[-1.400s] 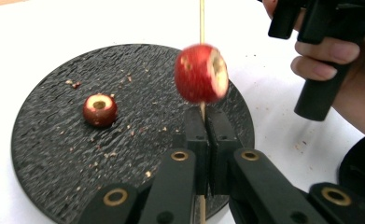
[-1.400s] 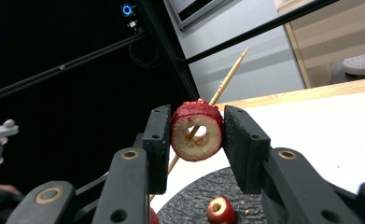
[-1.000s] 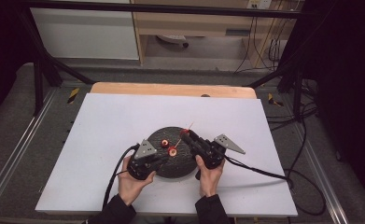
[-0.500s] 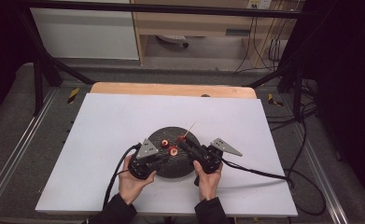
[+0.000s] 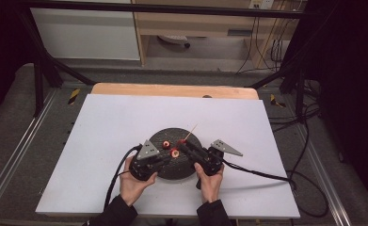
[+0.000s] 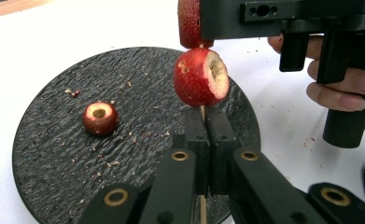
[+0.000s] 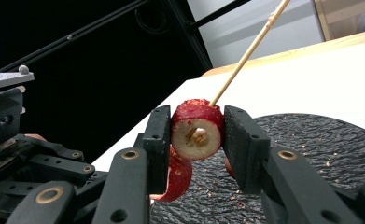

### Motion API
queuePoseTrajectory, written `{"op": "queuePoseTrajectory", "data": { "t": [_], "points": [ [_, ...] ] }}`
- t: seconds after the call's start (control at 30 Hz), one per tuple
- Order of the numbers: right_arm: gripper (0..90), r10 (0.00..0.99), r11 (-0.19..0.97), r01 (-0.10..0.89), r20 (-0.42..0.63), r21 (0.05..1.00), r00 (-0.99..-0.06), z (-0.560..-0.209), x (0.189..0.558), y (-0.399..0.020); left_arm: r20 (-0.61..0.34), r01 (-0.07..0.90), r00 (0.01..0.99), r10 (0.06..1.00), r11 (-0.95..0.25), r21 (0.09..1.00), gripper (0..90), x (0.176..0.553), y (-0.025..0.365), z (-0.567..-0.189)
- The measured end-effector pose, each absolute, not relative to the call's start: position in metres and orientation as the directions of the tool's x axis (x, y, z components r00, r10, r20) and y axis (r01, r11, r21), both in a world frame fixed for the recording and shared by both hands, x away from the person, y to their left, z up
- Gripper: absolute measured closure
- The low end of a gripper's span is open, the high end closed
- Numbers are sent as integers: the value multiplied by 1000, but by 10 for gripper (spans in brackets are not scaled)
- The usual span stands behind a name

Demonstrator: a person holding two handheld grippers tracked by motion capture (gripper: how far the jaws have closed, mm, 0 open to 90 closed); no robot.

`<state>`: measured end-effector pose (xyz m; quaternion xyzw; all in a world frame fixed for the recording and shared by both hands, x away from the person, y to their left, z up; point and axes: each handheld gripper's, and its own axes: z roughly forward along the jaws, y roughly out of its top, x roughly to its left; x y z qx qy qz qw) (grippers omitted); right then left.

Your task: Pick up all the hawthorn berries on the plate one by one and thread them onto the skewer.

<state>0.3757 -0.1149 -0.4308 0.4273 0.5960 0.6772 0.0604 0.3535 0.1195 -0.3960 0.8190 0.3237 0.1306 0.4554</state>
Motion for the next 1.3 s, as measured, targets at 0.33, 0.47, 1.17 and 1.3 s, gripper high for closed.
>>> {"op": "queuePoseTrajectory", "data": {
  "t": [0.33, 0.47, 1.17, 1.3],
  "points": [
    [319, 626, -199, 407, 435, 892, -647, -415, 375, -128, -74, 419, 752, 655, -389, 820, 884, 347, 152, -400],
    [186, 659, -79, 421, 364, 904, -658, -413, 378, -135, -62, 427, 745, 664, -404, 809, 884, 344, 172, -399],
    [52, 666, 408, 523, 148, 748, -731, -385, 418, -106, -81, 478, 711, 698, -395, 785, 884, 331, 243, -417],
    [66, 650, 451, 524, 137, 722, -747, -379, 428, -88, -90, 484, 703, 705, -383, 787, 884, 330, 249, -418]
  ]
}}
